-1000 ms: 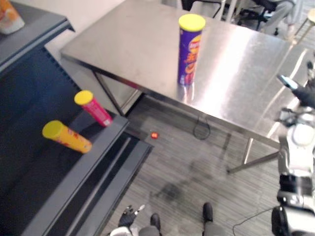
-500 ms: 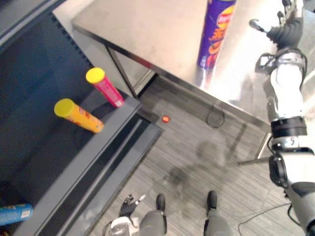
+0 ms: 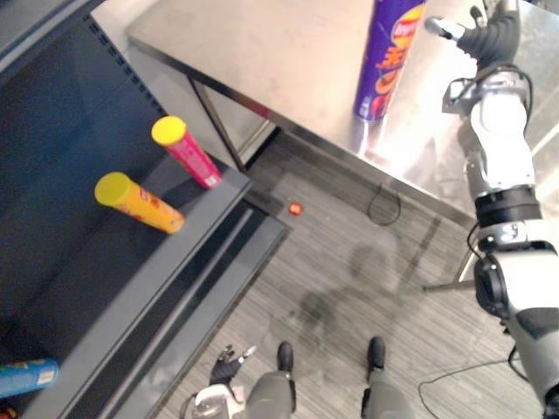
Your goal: Put the gum and the chips on the shelf.
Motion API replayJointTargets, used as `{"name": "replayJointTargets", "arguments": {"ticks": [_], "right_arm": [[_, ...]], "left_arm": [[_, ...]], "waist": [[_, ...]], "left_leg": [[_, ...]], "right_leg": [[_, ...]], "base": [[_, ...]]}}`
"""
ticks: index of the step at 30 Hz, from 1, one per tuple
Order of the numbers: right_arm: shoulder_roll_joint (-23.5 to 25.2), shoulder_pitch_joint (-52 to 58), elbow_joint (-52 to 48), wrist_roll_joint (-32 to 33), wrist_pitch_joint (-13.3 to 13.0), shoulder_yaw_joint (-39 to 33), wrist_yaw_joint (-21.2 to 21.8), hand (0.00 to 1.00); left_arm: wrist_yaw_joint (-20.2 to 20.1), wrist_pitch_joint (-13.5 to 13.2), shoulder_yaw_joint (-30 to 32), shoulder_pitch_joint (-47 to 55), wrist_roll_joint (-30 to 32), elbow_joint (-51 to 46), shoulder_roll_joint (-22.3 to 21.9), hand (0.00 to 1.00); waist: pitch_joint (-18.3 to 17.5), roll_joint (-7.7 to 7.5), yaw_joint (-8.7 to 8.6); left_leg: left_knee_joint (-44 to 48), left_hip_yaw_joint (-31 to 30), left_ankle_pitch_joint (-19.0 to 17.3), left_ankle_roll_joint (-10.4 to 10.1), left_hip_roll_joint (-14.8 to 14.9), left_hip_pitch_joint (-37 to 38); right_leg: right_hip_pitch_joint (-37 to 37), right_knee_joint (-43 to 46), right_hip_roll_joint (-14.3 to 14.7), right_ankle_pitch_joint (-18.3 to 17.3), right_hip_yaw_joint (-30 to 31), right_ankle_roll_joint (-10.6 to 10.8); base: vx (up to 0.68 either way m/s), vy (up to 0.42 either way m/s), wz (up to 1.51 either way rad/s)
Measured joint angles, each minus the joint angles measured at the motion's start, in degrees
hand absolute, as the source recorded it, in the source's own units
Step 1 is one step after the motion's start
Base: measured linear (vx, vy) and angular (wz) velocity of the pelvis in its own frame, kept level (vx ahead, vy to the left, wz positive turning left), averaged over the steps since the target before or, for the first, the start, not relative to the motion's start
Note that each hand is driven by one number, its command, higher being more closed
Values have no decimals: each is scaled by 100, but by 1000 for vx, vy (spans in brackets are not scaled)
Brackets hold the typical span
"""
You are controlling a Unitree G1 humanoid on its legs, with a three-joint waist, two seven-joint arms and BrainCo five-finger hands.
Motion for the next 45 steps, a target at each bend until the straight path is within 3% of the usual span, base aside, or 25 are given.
{"name": "replayJointTargets", "arguments": {"ticks": [10, 29, 37, 38, 45], "right_arm": [[175, 111, -73, 110, 0, 253, 261, 0], [396, 368, -102, 117, 1, 273, 250, 0], [407, 339, -3, 125, 15, 272, 235, 0], [410, 309, 2, 126, 26, 272, 231, 100], [557, -14, 256, 124, 37, 221, 196, 100]], "left_arm": [[0, 8, 5, 2, 4, 4, 24, 0], [-2, 6, 5, 3, 8, 6, 90, 0], [13, 7, 6, 3, 5, 12, 113, 0], [18, 6, 5, 3, -3, 11, 120, 0], [31, 4, 0, 4, -35, 9, 163, 0]], "waist": [[0, -1, -3], [39, -70, 7], [54, -97, 139], [61, -110, 150], [100, -181, 216]], "left_leg": [[4, 3, 0, -1, 8, 4], [1, -84, 29, -6, 36, -31], [-37, -282, 145, -27, 32, -142], [-77, -305, 179, -37, 33, -140], [-226, -353, 338, -60, 38, -142]], "right_leg": [[4, -1, 6, 0, 2, 0], [22, -1, 28, 0, -81, 0], [31, -5, 30, 0, -309, 0], [32, -5, 32, 0, -332, -1], [5, -36, 45, 56, -390, -77]], "base": [[-5, -3, 0], [0, 0, 2], [-34, -22, 13], [-40, -29, 16], [-66, -23, 4]]}}
